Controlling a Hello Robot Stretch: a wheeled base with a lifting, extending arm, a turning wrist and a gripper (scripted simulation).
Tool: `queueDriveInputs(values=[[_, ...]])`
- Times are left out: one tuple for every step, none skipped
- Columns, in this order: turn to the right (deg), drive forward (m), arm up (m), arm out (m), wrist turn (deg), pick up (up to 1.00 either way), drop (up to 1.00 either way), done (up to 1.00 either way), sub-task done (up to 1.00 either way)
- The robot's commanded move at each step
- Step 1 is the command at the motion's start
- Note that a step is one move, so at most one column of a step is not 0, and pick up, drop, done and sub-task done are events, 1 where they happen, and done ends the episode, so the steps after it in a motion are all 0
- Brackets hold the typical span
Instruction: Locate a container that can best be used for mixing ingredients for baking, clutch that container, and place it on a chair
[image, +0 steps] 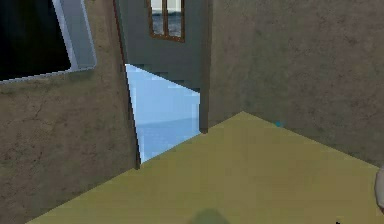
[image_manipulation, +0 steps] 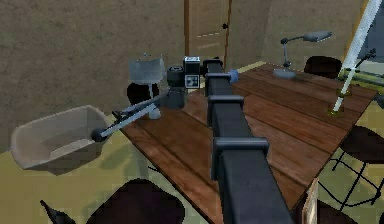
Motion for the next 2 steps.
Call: queueDriveInputs(values=[[0.0, 0.00, 0.00, 0.00, -45.0, 0.00, 0.00, 0.00, 0.00], [0.0, 0.00, 0.00, 0.00, -3.0, 0.00, 0.00, 0.00, 0.00]])
